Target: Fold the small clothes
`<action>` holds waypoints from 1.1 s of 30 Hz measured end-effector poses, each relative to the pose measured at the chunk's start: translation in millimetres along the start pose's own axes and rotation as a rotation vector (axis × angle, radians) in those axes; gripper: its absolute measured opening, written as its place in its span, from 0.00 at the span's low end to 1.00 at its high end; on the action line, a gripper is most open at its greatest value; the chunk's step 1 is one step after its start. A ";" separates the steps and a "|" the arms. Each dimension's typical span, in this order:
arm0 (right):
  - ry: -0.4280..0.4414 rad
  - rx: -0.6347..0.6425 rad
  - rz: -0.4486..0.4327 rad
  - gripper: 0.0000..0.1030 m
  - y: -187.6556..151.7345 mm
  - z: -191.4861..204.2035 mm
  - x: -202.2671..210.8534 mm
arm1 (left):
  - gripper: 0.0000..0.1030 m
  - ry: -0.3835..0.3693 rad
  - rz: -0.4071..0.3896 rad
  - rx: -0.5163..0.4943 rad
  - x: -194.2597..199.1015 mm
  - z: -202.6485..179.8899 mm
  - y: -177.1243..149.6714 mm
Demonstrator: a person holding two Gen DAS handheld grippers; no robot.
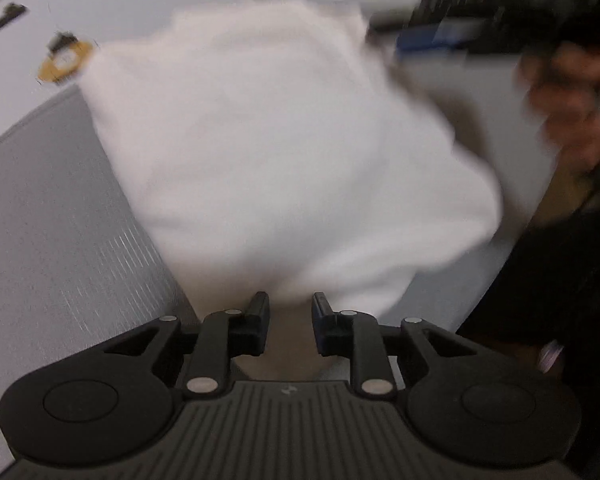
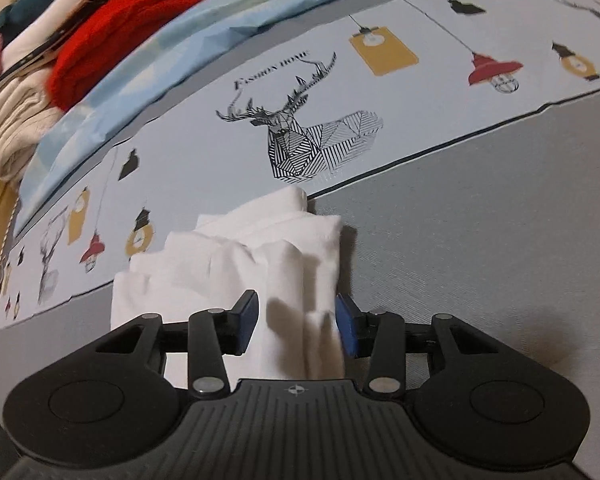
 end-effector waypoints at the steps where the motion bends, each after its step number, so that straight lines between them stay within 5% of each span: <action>1: -0.010 0.000 0.005 0.45 -0.1 2.1 -5.7 | 0.32 -0.003 -0.048 0.025 9.5 6.1 7.2; 2: -0.021 0.012 0.005 0.45 0.1 5.2 -10.3 | 0.37 -0.002 -0.089 0.056 17.7 14.2 13.5; 4: -0.043 0.063 -0.043 0.05 5.2 12.5 -11.4 | 0.38 0.014 -0.129 0.124 26.7 31.9 20.0; 8: 0.053 0.121 -0.239 0.02 28.8 36.9 15.6 | 0.38 0.085 -0.156 0.180 32.5 55.4 29.2; 11: -0.034 0.176 -0.293 0.03 35.6 33.8 12.5 | 0.38 0.083 -0.182 0.214 37.6 62.4 36.5; 15: -0.179 0.140 -0.182 0.09 30.2 6.5 -4.7 | 0.38 0.087 -0.196 0.225 37.5 65.5 41.3; 19: -0.069 0.084 -0.167 0.17 18.6 -0.5 22.8 | 0.41 0.083 -0.207 0.251 35.6 56.3 44.0; 22: 0.017 0.119 -0.009 0.35 -7.0 -0.6 33.0 | 0.42 0.095 -0.181 0.253 32.5 55.8 36.8; 32: 0.145 0.367 0.237 0.35 -69.6 -0.6 60.7 | 0.42 0.131 -0.190 0.251 32.9 55.3 35.9; 33: 0.162 0.383 0.241 0.24 -75.0 2.1 63.2 | 0.42 0.130 -0.189 0.248 32.8 53.3 35.5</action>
Point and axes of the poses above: each gripper's, at about its wrist camera, not at the fingertips, and x roughly against the way its jaws point, z to its left, y to its top, the point moved 5 cm from there along -x, roughly the way its jaws point, and after that the axes turned 10 degrees about -z, right-handed, at the moved point
